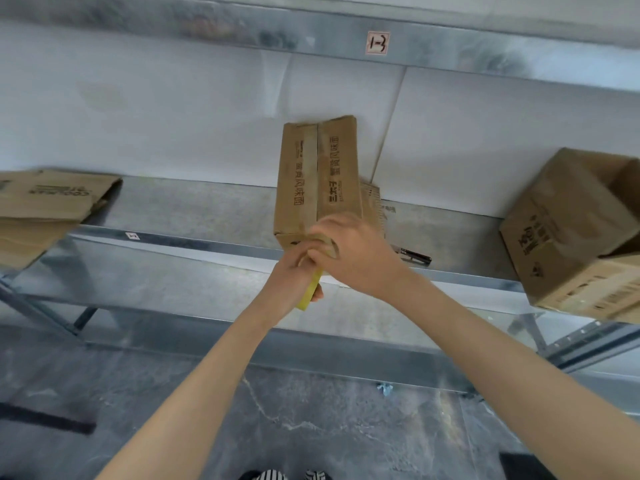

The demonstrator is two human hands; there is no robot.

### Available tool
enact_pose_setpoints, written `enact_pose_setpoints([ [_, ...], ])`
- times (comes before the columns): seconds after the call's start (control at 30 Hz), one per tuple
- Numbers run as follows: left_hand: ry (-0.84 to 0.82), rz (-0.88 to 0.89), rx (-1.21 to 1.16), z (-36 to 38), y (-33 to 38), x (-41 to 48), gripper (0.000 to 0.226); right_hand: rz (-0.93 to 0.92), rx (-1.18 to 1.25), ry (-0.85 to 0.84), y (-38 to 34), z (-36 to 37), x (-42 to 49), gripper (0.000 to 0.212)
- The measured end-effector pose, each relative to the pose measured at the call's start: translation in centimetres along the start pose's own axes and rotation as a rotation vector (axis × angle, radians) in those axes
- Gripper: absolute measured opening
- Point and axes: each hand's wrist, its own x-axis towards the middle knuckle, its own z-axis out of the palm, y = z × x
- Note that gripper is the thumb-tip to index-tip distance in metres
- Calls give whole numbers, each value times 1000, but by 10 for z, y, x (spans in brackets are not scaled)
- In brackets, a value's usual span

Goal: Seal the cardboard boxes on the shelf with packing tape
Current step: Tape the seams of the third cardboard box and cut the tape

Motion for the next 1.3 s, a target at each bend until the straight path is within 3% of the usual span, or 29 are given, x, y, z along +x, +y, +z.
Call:
enact_pose_setpoints([
  [0.53,-28,-42,58,-21,-3,-8,25,87,127,24,-9,2,-2,3],
  [0.63,-12,-58,27,-23,-2,-9,25,93,74,189,-5,1,-7,3],
  [0.73,6,-58,26,-29,-3,-10,28,316,178,302,12,-1,-12,9],
  [0.87,-1,-59,45,-33,-4,-11,28,500,307,53,27,7,-5,61],
  [0.93,1,-65,39,-32,-4,-11,27,507,375,16,26,11,6,70],
  [1.17,25,-39,37,-41,-4,-17,31,575,601,-22,20,17,26,60],
  [1.3,68,-37,46,-49,-5,-16,31,571,611,-5,18,24,32,55],
])
